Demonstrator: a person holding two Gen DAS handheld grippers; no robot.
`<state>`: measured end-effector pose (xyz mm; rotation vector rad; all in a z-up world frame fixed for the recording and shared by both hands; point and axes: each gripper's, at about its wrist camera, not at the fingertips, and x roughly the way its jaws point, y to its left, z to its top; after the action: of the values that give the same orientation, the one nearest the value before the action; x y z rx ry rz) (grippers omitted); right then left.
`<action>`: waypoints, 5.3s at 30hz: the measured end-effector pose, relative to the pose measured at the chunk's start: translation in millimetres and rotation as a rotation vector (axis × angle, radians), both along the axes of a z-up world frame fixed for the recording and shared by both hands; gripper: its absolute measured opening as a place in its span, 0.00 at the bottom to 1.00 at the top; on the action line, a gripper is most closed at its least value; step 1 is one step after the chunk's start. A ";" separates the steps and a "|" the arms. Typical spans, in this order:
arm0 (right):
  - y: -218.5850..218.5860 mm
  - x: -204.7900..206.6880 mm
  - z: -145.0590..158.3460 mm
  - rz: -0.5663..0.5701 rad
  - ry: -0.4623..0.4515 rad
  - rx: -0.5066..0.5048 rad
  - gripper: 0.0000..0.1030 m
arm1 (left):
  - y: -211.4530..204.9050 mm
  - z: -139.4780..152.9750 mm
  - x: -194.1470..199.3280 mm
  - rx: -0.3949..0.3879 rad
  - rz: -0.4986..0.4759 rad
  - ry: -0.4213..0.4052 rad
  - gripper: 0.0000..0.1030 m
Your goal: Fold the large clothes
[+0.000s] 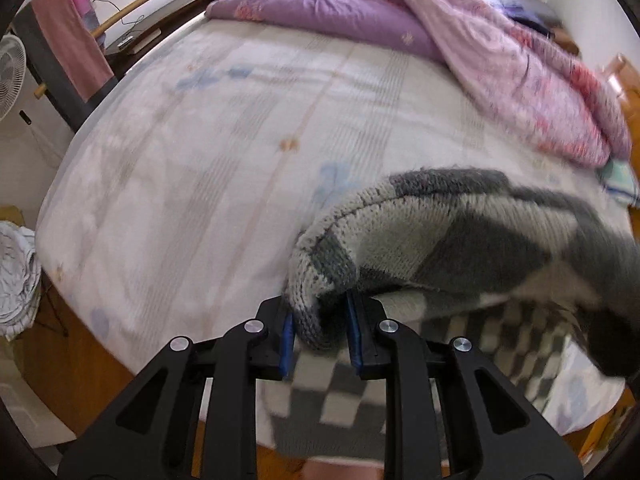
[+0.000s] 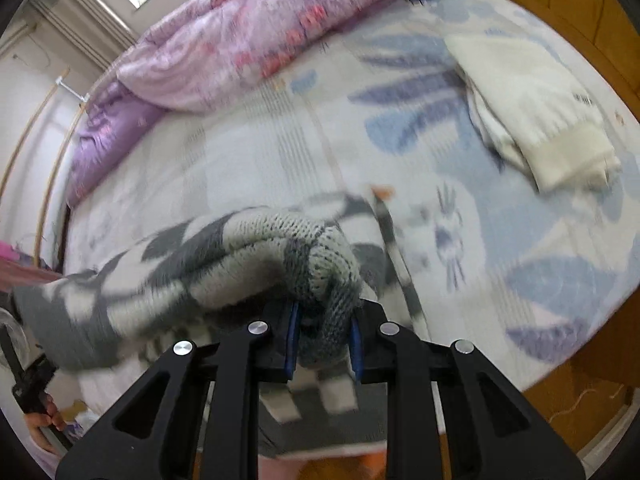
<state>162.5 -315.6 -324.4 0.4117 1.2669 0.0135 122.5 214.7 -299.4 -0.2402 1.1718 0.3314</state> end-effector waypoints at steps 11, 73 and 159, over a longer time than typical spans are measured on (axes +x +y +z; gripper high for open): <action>-1.7 -110.9 -85.5 -0.073 0.398 0.062 0.57 | -6.9 -102.3 -94.8 -0.111 0.013 0.390 0.38; -43.5 -39.3 -169.8 -0.334 0.641 -0.024 0.27 | 40.3 -134.9 -20.5 -0.116 0.143 0.573 0.41; 149.7 279.9 -136.4 0.275 -0.168 0.207 0.13 | -83.6 -104.3 319.8 -0.102 -0.161 -0.108 0.07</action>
<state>442.4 -165.9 -460.8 0.4024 1.1508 0.4072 442.3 131.1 -403.7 -0.2480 1.0947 0.1158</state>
